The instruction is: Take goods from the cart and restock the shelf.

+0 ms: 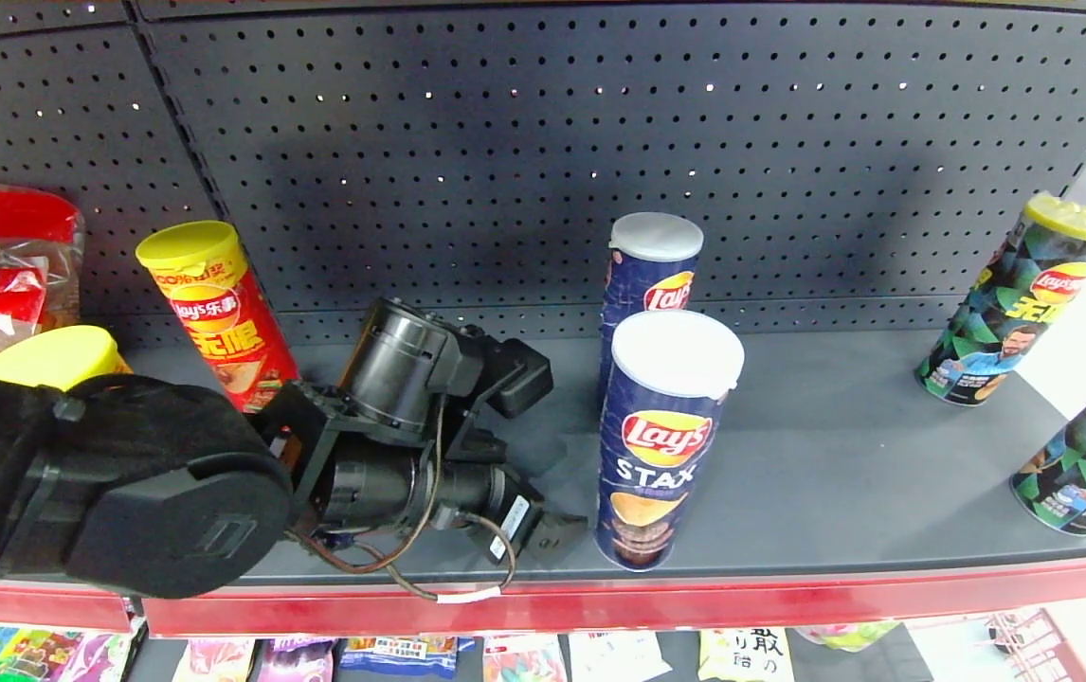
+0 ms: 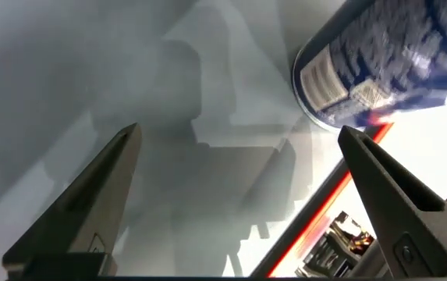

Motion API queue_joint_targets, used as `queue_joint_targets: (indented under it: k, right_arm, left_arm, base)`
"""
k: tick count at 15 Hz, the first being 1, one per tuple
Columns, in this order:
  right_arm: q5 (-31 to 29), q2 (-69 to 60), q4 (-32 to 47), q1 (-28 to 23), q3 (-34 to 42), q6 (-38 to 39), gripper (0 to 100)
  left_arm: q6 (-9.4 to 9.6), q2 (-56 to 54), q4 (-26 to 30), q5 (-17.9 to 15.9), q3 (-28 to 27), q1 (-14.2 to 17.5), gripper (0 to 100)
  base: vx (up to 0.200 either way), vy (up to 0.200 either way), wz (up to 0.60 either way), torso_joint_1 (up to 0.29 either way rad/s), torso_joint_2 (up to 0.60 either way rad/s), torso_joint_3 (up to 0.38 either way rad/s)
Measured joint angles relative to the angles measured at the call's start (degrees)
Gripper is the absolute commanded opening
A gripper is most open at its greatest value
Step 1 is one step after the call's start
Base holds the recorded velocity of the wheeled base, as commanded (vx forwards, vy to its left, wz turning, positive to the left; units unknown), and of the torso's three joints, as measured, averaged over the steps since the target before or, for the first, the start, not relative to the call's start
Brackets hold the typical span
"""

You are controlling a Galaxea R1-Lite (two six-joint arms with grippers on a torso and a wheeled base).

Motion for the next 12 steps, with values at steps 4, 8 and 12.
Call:
queue_joint_targets:
  k: [4, 8, 12]
  right_arm:
    - [0.0, 0.0, 0.0, 0.0, 0.0, 0.0, 100]
    - [0.0, 0.0, 0.0, 0.0, 0.0, 0.0, 100]
    - [0.0, 0.0, 0.0, 0.0, 0.1, 0.5, 100]
  left_arm:
    - [-0.13, 0.8, 0.0, 0.0, -0.7, -0.8, 100]
    - [-0.09, 1.2, 0.0, 0.0, -0.9, -1.0, 100]
    - [-0.09, 1.7, -0.1, 0.1, -1.8, -1.0, 100]
  base:
    - [0.000, 0.000, 0.00, 0.000, 0.00, 0.000]
    - [0.000, 0.000, 0.00, 0.000, 0.00, 0.000]
    - [0.000, 0.000, 0.00, 0.000, 0.00, 0.000]
